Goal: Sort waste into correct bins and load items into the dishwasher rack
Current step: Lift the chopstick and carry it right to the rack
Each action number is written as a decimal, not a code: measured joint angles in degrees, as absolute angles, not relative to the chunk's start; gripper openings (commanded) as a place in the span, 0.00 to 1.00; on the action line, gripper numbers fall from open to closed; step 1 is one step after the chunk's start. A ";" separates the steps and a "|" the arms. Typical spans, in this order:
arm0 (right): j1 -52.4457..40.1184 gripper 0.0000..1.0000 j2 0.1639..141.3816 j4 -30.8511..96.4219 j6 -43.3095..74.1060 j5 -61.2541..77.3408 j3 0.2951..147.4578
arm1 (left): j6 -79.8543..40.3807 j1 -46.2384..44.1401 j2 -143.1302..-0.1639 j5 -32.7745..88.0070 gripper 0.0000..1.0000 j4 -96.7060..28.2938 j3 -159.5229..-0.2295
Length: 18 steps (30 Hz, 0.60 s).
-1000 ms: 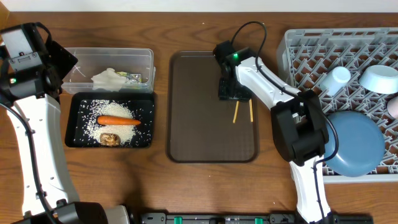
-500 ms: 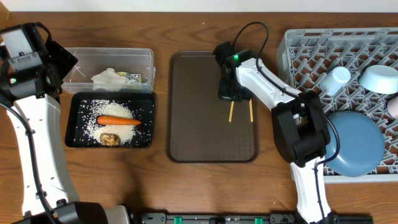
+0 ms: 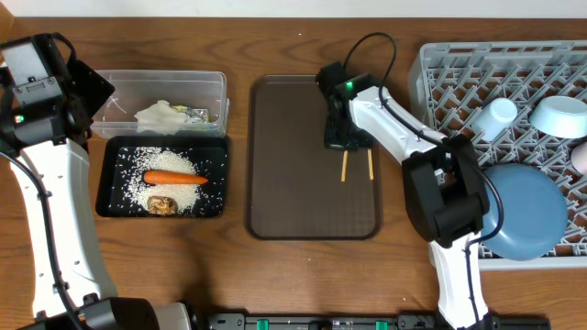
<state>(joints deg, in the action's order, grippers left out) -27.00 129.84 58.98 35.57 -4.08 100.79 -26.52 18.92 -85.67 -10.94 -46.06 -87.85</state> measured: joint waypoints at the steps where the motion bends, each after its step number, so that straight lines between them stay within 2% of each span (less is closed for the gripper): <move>1: -27.00 0.01 129.43 59.02 34.65 -4.08 100.33 | -26.52 18.92 -85.67 -10.94 0.98 -46.06 -87.85; 18: -24.27 0.01 109.40 62.98 20.29 -2.28 99.46 | -26.52 18.92 -85.67 -10.94 0.98 -46.06 -87.85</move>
